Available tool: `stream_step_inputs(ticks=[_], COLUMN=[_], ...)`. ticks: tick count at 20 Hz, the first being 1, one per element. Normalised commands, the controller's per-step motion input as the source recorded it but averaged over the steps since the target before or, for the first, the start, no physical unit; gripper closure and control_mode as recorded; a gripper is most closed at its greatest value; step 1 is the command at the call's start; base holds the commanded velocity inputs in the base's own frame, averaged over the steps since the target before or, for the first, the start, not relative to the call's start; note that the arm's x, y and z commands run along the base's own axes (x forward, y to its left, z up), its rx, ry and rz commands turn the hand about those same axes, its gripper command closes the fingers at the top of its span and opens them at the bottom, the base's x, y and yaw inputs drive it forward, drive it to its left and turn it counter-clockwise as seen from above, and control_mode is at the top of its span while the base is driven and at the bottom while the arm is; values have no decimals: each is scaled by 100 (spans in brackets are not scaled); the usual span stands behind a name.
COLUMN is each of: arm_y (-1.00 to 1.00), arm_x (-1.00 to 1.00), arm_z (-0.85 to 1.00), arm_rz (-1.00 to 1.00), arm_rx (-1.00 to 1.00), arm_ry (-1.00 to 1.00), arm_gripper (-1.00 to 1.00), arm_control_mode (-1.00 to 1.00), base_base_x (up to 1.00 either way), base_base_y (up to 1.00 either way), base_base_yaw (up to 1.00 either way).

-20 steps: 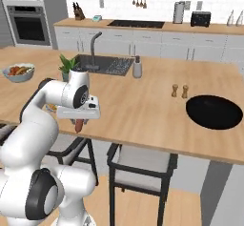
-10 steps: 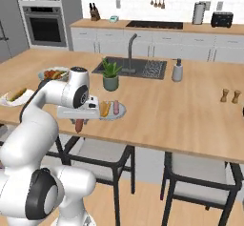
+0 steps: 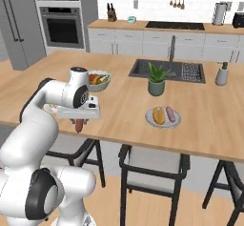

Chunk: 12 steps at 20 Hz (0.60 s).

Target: Place one bun and one sausage from the bowl on each plate.

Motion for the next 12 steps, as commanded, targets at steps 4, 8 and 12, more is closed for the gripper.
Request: stream_step_inputs(ticks=[4, 8, 12], arm_y=[0, 0, 0], arm_x=[0, 0, 0], arm_z=[0, 0, 0], arm_rz=[0, 0, 0], arm_rx=[0, 0, 0], arm_ry=[0, 0, 0], arm_gripper=[100, 100, 100], arm_control_mode=[100, 100, 100], base_base_x=[0, 2, 18], base_base_y=[97, 89, 51], base_base_yaw=[-3, -4, -13])
